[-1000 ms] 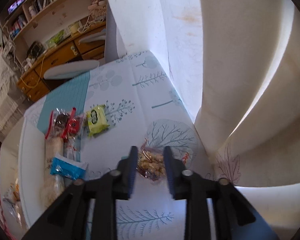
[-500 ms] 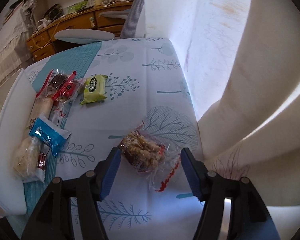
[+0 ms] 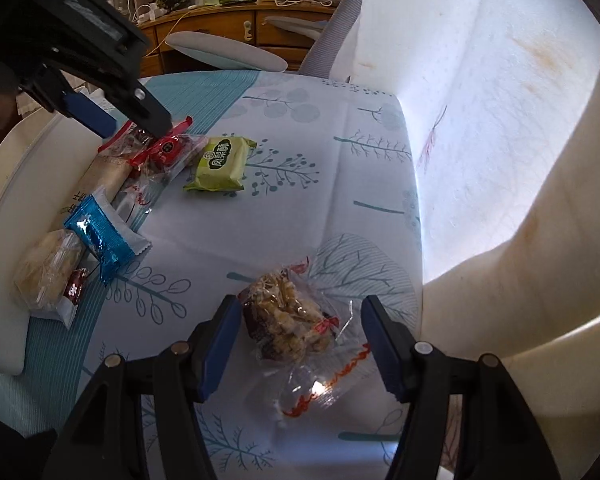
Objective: Organize snacks
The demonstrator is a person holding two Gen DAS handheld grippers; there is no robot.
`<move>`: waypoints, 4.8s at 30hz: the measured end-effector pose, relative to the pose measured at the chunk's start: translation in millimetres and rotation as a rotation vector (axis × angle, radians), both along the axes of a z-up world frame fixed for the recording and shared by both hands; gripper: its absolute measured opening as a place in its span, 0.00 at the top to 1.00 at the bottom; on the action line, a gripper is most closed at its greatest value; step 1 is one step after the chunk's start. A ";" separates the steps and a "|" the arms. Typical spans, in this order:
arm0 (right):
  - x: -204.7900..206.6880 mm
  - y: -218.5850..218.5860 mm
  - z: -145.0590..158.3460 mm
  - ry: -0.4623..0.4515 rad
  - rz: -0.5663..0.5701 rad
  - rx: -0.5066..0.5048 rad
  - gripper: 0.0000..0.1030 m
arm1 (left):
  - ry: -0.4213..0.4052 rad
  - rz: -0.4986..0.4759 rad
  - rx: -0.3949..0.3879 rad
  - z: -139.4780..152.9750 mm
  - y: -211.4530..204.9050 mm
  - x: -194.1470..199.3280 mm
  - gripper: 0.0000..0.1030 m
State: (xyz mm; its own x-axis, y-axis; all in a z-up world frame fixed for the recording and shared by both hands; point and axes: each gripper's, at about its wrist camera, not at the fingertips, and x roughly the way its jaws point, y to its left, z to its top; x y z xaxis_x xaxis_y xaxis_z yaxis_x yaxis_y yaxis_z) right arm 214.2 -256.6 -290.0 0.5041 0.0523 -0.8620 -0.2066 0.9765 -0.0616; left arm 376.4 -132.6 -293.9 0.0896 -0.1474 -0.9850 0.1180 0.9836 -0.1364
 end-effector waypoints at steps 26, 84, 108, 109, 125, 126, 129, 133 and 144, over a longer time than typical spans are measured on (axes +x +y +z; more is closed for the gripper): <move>19.8 -13.9 -1.0 0.083 -0.082 0.136 0.54 | -0.031 0.009 0.070 -36.3 -19.6 35.2 0.55; -53.3 65.8 69.0 0.222 -0.289 0.461 0.66 | -0.071 0.035 -0.254 155.3 126.5 -157.3 0.64; -97.5 205.1 126.3 0.113 -0.168 0.515 0.66 | -0.082 0.069 -0.188 154.2 266.3 -211.8 0.64; -98.9 210.5 126.5 0.113 -0.165 0.516 0.66 | -0.079 0.068 -0.184 152.8 270.0 -212.4 0.64; -114.7 251.0 124.9 0.116 -0.160 0.513 0.60 | -0.089 0.053 -0.145 147.2 300.1 -218.3 0.40; -115.2 250.4 124.3 0.118 -0.161 0.517 0.59 | -0.091 0.053 -0.146 147.1 300.2 -218.5 0.38; -118.2 247.6 124.3 0.121 -0.171 0.507 0.53 | -0.092 0.044 -0.150 146.1 298.3 -220.5 0.37; -122.0 239.6 122.5 0.126 -0.193 0.523 0.49 | -0.089 0.036 -0.141 145.8 290.3 -223.2 0.32; -123.1 193.9 117.2 0.121 -0.204 0.552 0.47 | -0.099 0.071 -0.083 151.0 244.4 -232.4 0.23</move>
